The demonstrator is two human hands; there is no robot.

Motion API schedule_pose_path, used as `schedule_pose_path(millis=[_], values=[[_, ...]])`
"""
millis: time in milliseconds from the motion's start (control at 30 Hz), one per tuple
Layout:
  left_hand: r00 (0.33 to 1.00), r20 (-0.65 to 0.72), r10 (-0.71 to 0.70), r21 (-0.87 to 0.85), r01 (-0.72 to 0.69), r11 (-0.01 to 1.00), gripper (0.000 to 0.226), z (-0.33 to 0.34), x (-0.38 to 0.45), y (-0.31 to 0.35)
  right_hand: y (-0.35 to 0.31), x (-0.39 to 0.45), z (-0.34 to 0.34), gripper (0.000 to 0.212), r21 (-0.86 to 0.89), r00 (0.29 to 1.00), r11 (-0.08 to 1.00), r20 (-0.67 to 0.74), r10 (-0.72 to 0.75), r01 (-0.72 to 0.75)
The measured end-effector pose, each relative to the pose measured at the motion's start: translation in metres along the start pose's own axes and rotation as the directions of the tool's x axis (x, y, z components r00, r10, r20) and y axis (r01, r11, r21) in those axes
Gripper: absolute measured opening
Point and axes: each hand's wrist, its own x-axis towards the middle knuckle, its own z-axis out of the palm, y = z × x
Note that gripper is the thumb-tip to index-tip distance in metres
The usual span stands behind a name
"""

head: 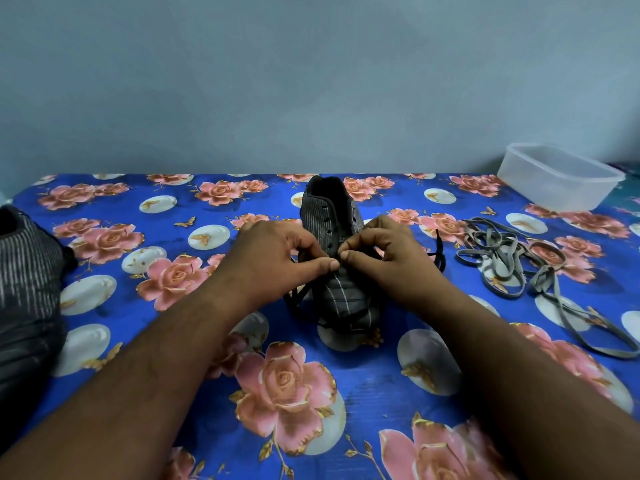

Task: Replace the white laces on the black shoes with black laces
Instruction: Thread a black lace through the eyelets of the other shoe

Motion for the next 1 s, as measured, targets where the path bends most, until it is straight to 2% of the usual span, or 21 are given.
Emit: schedule_pose_path(millis=[67,167,233,300,367,400,467,533,600,667,800,900,967,1000], values=[[1.000,0.013,-0.016,-0.004,0.016,1.000,0.046,0.001,0.000,0.000,0.000,0.002,-0.003,0.005,-0.070,0.993,0.997,-0.110,-0.041,0.033],[0.999,0.038,-0.036,-0.040,0.038,0.998,0.047,0.001,0.000,-0.001,0.009,0.009,-0.016,0.005,0.010,0.947,1.000,-0.321,-0.025,0.029],[0.998,0.049,-0.047,-0.058,0.050,0.997,0.045,0.002,0.000,-0.001,0.027,0.015,-0.029,0.004,0.044,0.884,0.998,-0.465,0.057,-0.041],[0.997,0.055,-0.047,-0.070,0.051,0.996,0.041,0.002,-0.001,0.000,0.045,0.019,-0.042,0.005,0.115,0.807,0.976,-0.549,0.216,-0.184],[0.998,0.052,-0.041,-0.067,0.045,0.997,0.037,0.002,-0.002,0.001,0.057,0.020,-0.049,0.006,0.145,0.776,0.948,-0.546,0.316,-0.284],[0.998,0.047,-0.039,-0.058,0.042,0.997,0.039,0.002,-0.002,0.001,0.061,0.019,-0.049,0.006,0.105,0.791,0.953,-0.537,0.294,-0.283],[0.998,0.040,-0.038,-0.032,0.039,0.999,0.043,0.001,-0.002,0.002,0.056,0.017,-0.044,0.019,-0.034,0.868,0.984,-0.477,0.138,-0.175],[0.998,0.038,-0.040,-0.020,0.041,0.999,0.043,0.000,-0.002,0.002,0.038,0.013,-0.034,0.033,-0.145,0.946,0.989,-0.319,-0.063,0.018],[0.998,0.046,-0.047,-0.031,0.048,0.998,0.043,-0.001,-0.002,0.002,0.025,0.009,-0.025,0.039,-0.262,0.971,0.953,-0.140,-0.193,0.151],[0.997,0.058,-0.048,-0.037,0.050,0.998,0.045,-0.001,-0.001,0.002,0.021,0.007,-0.020,0.039,-0.301,0.974,0.934,-0.058,-0.218,0.191],[0.996,0.080,-0.038,-0.050,0.042,0.998,0.043,0.003,-0.002,0.001,0.027,0.007,-0.023,0.019,-0.229,0.970,0.950,-0.066,-0.233,0.212],[0.995,0.095,-0.029,-0.044,0.033,0.998,0.042,0.005,-0.003,0.000,0.033,0.009,-0.026,0.009,-0.239,0.974,0.950,-0.048,-0.220,0.203],[0.995,0.100,-0.030,-0.042,0.034,0.999,0.044,0.006,-0.003,0.000,0.038,0.013,-0.028,0.008,-0.239,0.975,0.959,-0.119,-0.186,0.154],[0.994,0.101,-0.031,-0.047,0.036,0.998,0.045,0.005,-0.004,0.000,0.042,0.016,-0.031,0.009,-0.229,0.969,0.968,-0.199,-0.149,0.102]])
